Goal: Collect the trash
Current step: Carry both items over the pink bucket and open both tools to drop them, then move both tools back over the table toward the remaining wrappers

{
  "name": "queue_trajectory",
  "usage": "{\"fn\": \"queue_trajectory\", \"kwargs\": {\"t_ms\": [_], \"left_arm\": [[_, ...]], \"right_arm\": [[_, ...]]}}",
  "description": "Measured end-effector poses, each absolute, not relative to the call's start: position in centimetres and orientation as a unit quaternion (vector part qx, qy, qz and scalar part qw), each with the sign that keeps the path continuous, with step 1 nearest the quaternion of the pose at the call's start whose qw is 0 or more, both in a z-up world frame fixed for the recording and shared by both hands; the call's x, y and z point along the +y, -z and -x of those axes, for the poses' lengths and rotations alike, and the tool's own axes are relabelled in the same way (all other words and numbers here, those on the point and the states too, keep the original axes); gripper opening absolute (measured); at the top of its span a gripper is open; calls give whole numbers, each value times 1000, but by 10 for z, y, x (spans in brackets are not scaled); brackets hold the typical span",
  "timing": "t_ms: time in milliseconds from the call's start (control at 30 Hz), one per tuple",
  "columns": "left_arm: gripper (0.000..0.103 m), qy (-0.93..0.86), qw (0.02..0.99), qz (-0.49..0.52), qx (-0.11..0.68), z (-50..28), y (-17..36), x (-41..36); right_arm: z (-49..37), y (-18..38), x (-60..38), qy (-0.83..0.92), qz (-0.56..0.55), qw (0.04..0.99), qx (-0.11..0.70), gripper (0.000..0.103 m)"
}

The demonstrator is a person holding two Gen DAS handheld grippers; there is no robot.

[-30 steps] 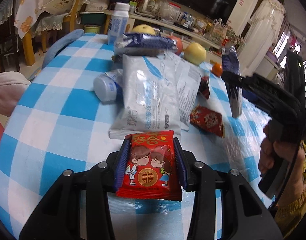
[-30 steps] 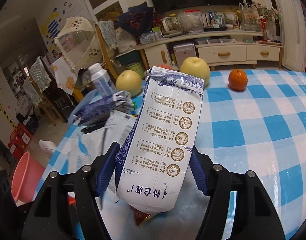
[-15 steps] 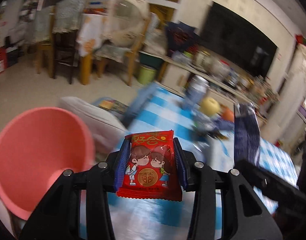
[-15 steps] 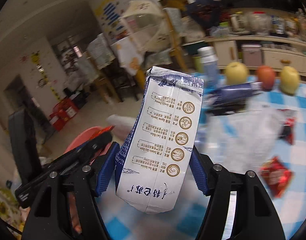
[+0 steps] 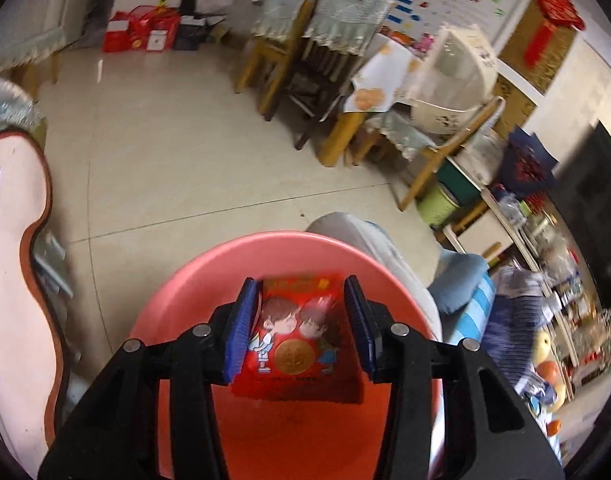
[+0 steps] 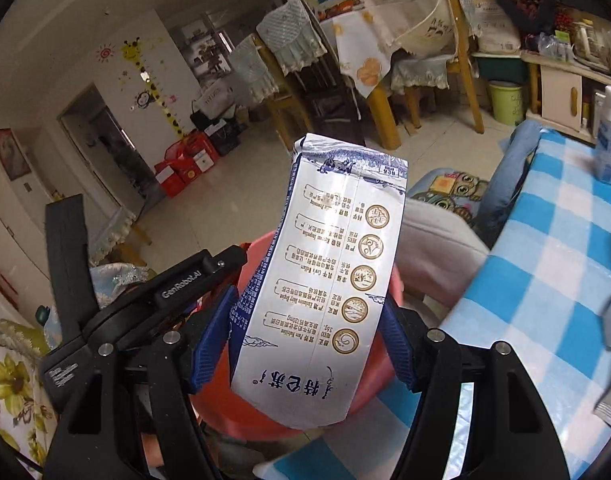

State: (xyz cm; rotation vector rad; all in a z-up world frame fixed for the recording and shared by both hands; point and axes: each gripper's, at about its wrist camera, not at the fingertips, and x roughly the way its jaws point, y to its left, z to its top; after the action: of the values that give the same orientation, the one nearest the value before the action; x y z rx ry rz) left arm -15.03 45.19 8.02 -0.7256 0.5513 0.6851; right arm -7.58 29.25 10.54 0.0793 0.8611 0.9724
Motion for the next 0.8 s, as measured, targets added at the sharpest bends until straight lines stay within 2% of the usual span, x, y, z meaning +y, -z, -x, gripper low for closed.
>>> {"fn": "queue_trajectory", "kwargs": {"t_ms": [67,100,133,233,433,800], "left_arm": [[58,-334,837,344,262,148,-79,455],[67,-336,839,341,260,147,-79,455],[72,-337,841,335,257,142,-80,451],[78,-334,856,305,249,142,-86,445],[84,-300,896,249,214,135,-101,415],[84,-225,932,166,232,112,-111,353]], "right_arm": [[76,-98,292,-439,-45,800,407,78],[76,-97,287,-433,-52,803,406,84],[77,-96,281,-427,-58,807,403,87],[86,-94,265,-407,-67,821,395,87],[99,-94,213,-361,-69,847,384,89],[120,-85,137,-309,-64,869,381,91]]}}
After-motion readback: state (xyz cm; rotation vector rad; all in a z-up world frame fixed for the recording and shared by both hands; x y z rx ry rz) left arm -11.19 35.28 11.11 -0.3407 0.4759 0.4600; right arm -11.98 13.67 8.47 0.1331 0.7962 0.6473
